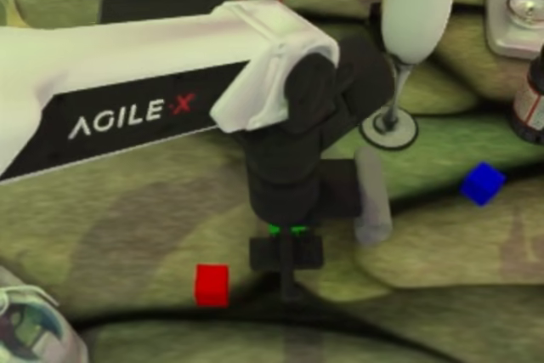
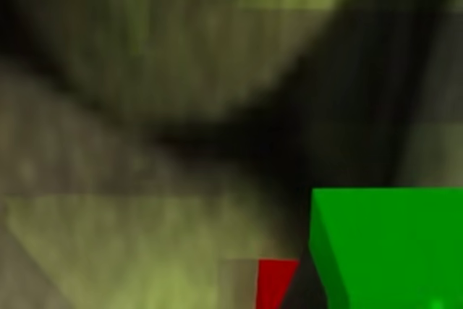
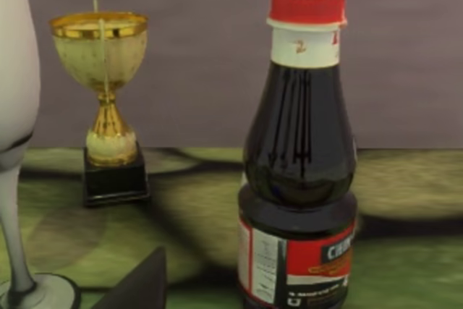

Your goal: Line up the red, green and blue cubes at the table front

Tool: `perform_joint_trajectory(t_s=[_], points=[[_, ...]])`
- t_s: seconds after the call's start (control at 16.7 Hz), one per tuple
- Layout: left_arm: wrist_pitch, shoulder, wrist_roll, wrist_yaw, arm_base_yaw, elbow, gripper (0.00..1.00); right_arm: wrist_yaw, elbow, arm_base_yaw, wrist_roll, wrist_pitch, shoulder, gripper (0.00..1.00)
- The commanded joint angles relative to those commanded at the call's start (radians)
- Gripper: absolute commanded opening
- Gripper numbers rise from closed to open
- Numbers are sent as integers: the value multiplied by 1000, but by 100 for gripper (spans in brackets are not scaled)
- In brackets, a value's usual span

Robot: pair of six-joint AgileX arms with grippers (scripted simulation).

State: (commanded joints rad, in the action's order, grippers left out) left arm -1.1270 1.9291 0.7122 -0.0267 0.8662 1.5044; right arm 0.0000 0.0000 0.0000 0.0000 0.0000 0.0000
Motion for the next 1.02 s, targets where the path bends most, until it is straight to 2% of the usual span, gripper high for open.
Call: perform_joint_trajectory(t_s=[0.36,0.72,1.02], points=[[15,9,1,0,-3,-10,0,0,0,0,0,0,0,100],[223,78,-2,-1,3,-139,0,0,0,0,0,0,0,100],[252,91,-3,-1,4,-161,0,0,0,0,0,0,0,100]])
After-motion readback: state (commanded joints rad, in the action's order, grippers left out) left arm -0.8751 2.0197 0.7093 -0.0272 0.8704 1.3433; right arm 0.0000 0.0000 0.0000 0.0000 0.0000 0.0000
